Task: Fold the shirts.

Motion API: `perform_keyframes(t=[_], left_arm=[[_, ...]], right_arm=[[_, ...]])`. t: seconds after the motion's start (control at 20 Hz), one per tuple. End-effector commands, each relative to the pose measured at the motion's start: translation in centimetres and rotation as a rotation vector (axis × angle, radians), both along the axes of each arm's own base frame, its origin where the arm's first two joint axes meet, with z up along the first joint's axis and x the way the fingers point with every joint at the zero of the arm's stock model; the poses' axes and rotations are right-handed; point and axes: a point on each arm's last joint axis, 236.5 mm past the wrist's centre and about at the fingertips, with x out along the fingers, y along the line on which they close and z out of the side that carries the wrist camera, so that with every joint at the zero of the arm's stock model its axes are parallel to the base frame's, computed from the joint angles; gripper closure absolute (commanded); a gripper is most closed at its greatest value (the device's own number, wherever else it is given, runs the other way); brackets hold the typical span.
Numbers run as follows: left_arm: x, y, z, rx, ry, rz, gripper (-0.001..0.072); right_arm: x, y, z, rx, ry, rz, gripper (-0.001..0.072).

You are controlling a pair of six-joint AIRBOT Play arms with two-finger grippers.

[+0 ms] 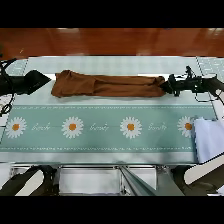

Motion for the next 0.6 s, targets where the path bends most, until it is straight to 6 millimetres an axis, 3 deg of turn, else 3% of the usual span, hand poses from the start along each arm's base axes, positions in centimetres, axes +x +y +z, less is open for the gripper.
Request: perform_keyframes(t=[0.0,0.1,0.15,0.2,0.25,0.4,0.55], left_arm=[[-0.1,-0.2,0.0,-0.009,-0.002,0.001,0.0202],[-0.3,-0.3,0.0,-0.013,0.006,-0.007,0.0206],[-0.6,-0.8,-0.1,-0.018,0.014,-0.031,0.0316],[-1.1,-1.6,-0.1,-0.013,0.008,-0.091,0.0590],[-1.4,-2.9,0.2,-0.012,-0.013,-0.158,0.0680],[-2.2,-7.2,0.6,-0.031,-0.027,-0.269,0.0691],[-2.0,-14.0,-0.4,-0.020,-0.068,-0.393,0.0693]], right_arm=[[1.8,2.9,2.4,0.013,-0.071,0.073,0.0690],[1.6,3.5,5.0,0.019,-0.104,0.117,0.0691],[1.0,3.4,6.2,-0.012,-0.120,0.148,0.0691],[0.0,2.8,7.5,-0.083,-0.135,0.195,0.0691],[-1.0,2.3,9.0,-0.155,-0.150,0.228,0.0691],[-4.4,1.5,14.3,-0.270,-0.232,0.232,0.0691],[-9.3,1.8,19.1,-0.329,-0.322,0.218,0.0691]])
